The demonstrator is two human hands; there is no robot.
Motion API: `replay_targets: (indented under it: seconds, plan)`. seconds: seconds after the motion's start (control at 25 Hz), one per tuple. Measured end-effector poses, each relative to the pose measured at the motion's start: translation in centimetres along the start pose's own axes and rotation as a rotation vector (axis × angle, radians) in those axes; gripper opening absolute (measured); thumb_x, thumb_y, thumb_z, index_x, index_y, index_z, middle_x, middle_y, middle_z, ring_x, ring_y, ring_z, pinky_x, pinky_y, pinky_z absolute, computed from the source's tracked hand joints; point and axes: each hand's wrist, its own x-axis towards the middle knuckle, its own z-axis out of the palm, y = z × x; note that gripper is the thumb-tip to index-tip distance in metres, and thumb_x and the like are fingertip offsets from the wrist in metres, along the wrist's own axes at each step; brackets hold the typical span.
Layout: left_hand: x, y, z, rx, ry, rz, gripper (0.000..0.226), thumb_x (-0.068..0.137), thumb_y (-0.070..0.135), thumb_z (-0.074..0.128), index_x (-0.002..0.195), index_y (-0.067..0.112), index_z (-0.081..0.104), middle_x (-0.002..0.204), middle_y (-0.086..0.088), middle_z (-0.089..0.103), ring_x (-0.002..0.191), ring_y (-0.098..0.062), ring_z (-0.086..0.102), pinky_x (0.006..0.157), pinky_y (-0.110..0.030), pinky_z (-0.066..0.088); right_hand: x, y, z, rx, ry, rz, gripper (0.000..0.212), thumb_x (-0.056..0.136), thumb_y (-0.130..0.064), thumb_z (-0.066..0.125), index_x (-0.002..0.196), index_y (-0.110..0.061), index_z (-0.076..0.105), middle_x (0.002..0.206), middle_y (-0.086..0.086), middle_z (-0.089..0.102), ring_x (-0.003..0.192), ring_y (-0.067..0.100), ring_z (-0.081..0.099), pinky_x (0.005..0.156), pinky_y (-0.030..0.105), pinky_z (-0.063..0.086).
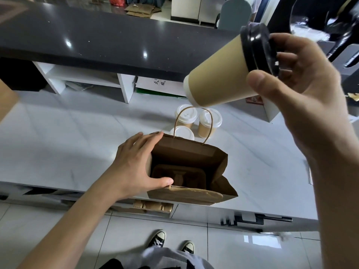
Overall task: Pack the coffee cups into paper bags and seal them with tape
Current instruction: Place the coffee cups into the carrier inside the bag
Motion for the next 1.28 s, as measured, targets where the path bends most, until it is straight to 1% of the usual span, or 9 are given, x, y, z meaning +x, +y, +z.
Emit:
replay_targets:
  seconds: [0.16,0.32,0.44,0.52,0.6,0.8,0.92,1.04,1.28]
  plan:
    - [0.0,0.1,-0.1,-0.041,0.004,-0.005,0.125,0.056,0.086,0.056,0.16,0.039,0.005,0.163,0.014,0.021,0.153,-0.013,0.005,0.124,-0.036,0.011,-1.0,-0.4,1.3,0.0,-0.163,-0.014,0.07,0.076,-0.048,0.08,0.137,-0.024,0.055,0.119,-0.011,0.067,0.11,0.009,0.067,0.093,0.035,0.057]
    - [0.1,-0.1,0.1,-0.012,0.038,0.015,0.123,0.055,0.086,0.059,0.157,0.032,0.017,0.153,0.011,0.033,0.152,-0.02,0.016,0.123,-0.041,0.018,-2.5,0.7,3.0,-0.095,-0.4,-0.014,0.074,0.072,-0.048,0.083,0.137,-0.03,0.052,0.124,-0.015,0.062,0.115,0.009,0.063,0.094,0.026,0.052]
    - [-0.1,0.0,0.0,-0.075,0.037,-0.001,0.129,0.051,0.085,0.059,0.16,0.039,0.008,0.158,0.016,0.027,0.152,-0.013,0.009,0.123,-0.035,0.013,-3.8,1.9,4.5,-0.287,-0.574,-0.012,0.077,0.072,-0.051,0.079,0.139,-0.037,0.046,0.13,-0.018,0.056,0.122,0.006,0.054,0.101,0.025,0.048]
    - [-0.2,0.1,0.0,-0.091,0.023,-0.003,0.131,0.05,0.085,0.059,0.159,0.044,-0.001,0.161,0.019,0.023,0.152,-0.009,0.004,0.122,-0.032,0.01,-4.5,2.6,5.9,-0.41,-0.655,-0.033,0.076,0.07,-0.056,0.073,0.139,-0.04,0.043,0.129,-0.02,0.053,0.121,0.004,0.049,0.1,0.025,0.044]
    - [-0.1,0.2,-0.2,-0.104,0.002,-0.006,0.132,0.05,0.085,0.059,0.158,0.046,-0.006,0.161,0.021,0.021,0.152,-0.005,0.0,0.122,-0.03,0.008,-4.9,3.5,7.2,-0.482,-0.724,-0.073,0.079,0.07,-0.058,0.071,0.141,-0.04,0.042,0.128,-0.018,0.053,0.12,0.008,0.045,0.1,0.028,0.044]
    - [-0.1,0.2,-0.3,-0.092,-0.002,-0.008,0.134,0.05,0.087,0.059,0.158,0.045,-0.007,0.161,0.018,0.019,0.151,-0.003,-0.001,0.123,-0.031,0.006,-5.1,6.0,9.0,-0.583,-0.806,-0.096,0.083,0.078,-0.045,0.078,0.149,-0.035,0.036,0.137,-0.013,0.047,0.124,0.013,0.047,0.1,0.031,0.048]
    - [0.0,0.3,-0.2,-0.083,-0.001,-0.013,0.136,0.048,0.087,0.059,0.158,0.045,-0.01,0.161,0.019,0.017,0.151,-0.004,-0.002,0.123,-0.032,0.007,-5.0,7.6,10.5,-0.601,-0.878,-0.124,0.085,0.077,-0.039,0.08,0.151,-0.029,0.039,0.138,-0.008,0.048,0.12,0.014,0.054,0.095,0.027,0.049]
    - [-0.1,0.1,-0.1,-0.081,-0.002,-0.008,0.135,0.049,0.087,0.06,0.158,0.046,-0.01,0.162,0.019,0.019,0.153,-0.007,-0.001,0.123,-0.032,0.007,-5.0,9.2,12.3,-0.651,-0.945,-0.178,0.087,0.077,-0.037,0.082,0.152,-0.024,0.04,0.134,-0.002,0.051,0.115,0.019,0.058,0.094,0.035,0.052]
    - [-0.2,-0.1,0.1,-0.083,0.003,-0.006,0.132,0.053,0.086,0.061,0.156,0.049,-0.013,0.16,0.022,0.019,0.152,-0.006,-0.003,0.124,-0.032,0.007,-5.3,11.1,14.2,-0.755,-0.969,-0.261,0.089,0.08,-0.035,0.082,0.155,-0.024,0.036,0.132,-0.001,0.049,0.113,0.02,0.053,0.093,0.038,0.053]
